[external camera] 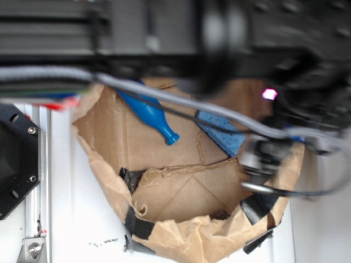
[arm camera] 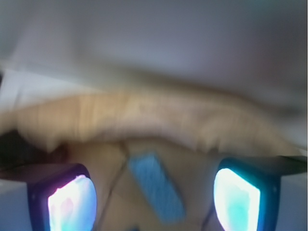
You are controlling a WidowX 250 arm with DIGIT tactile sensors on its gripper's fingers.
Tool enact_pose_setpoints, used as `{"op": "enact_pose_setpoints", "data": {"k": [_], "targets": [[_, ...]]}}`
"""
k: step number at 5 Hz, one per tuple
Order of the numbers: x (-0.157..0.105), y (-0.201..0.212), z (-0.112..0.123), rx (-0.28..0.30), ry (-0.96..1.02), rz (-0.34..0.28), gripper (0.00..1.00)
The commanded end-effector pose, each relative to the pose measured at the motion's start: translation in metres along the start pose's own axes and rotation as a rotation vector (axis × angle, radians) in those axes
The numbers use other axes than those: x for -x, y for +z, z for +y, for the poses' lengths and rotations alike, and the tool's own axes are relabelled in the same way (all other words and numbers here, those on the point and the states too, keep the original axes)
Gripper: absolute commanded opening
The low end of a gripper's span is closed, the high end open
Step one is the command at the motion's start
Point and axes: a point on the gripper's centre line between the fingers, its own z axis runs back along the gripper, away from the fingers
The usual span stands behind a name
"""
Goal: Grab the blue bottle.
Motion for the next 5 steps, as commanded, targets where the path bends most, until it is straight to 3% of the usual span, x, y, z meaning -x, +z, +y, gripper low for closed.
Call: {"op": "enact_pose_setpoints", "data": {"k": [1, 3, 4, 5], "targets": [[0.032, 0.027, -0.006, -0.028, -0.106, -0.053, 1.0], [0.032, 0.027, -0.006, -0.028, -0.106, -0.053, 1.0], [0.064, 0.013, -0.005, -0.056, -0.162, 0.016, 1.0], [0.085, 0.014, 0.004, -0.068, -0.183, 0.049, 1.0]]}}
